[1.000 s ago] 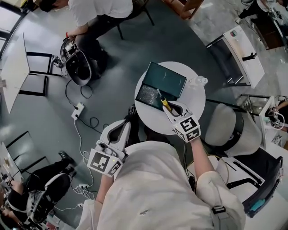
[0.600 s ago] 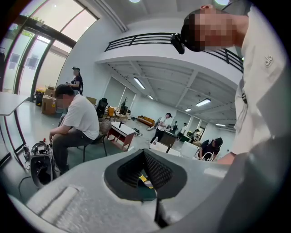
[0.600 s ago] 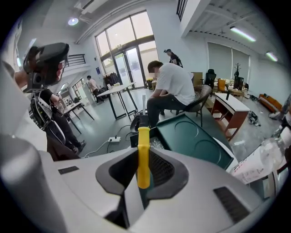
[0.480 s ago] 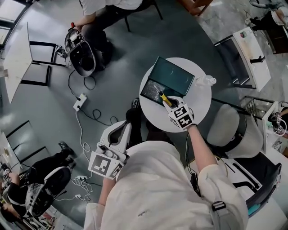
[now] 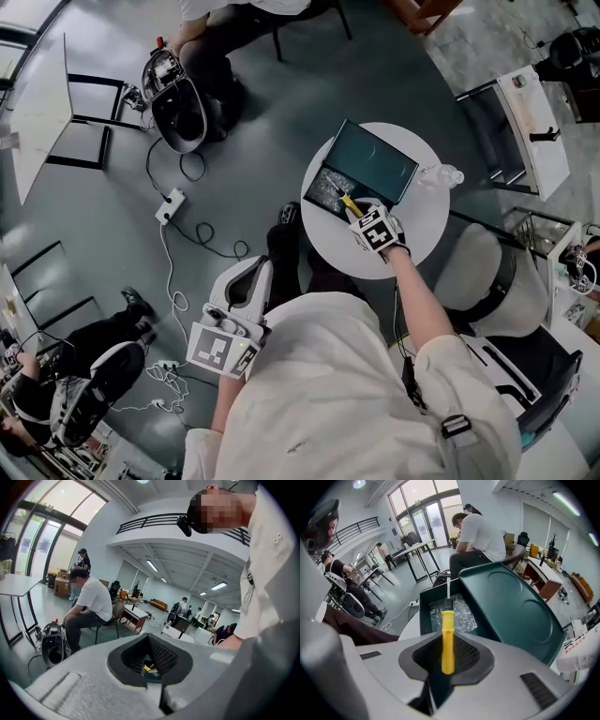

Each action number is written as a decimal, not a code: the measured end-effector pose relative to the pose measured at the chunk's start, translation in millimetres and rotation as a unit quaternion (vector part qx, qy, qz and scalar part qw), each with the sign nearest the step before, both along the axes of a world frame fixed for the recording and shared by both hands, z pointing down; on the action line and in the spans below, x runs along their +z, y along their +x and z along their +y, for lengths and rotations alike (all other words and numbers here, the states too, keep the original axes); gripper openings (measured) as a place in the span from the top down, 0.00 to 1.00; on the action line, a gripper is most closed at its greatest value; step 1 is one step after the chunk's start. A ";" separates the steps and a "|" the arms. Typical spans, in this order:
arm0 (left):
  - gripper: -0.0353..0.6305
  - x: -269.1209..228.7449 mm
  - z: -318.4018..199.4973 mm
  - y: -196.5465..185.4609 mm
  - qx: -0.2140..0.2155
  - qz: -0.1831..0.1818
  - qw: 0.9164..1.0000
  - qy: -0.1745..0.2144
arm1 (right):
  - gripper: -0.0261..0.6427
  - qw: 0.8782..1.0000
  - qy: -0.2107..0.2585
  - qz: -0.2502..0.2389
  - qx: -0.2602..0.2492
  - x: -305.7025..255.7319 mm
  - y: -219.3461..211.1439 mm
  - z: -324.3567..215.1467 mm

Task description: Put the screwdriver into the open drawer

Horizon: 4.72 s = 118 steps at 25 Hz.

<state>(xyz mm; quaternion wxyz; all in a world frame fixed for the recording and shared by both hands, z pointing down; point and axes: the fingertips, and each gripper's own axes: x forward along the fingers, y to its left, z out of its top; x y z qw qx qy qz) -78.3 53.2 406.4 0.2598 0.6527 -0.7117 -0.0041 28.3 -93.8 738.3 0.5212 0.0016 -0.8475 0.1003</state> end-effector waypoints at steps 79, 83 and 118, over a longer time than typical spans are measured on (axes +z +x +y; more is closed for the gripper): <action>0.93 11.1 -38.0 86.4 0.456 0.018 0.889 0.047 | 0.95 0.922 0.139 -0.138 0.335 -205.6 55.0 90.0; 0.93 8.9 -15.6 102.7 0.461 0.011 0.886 0.049 | 0.95 0.907 0.141 -0.168 0.359 -228.8 75.2 122.0; 0.93 -7.4 159.6 162.3 0.430 -0.012 0.901 0.048 | 0.95 0.809 0.162 -0.422 0.376 -387.4 141.1 304.5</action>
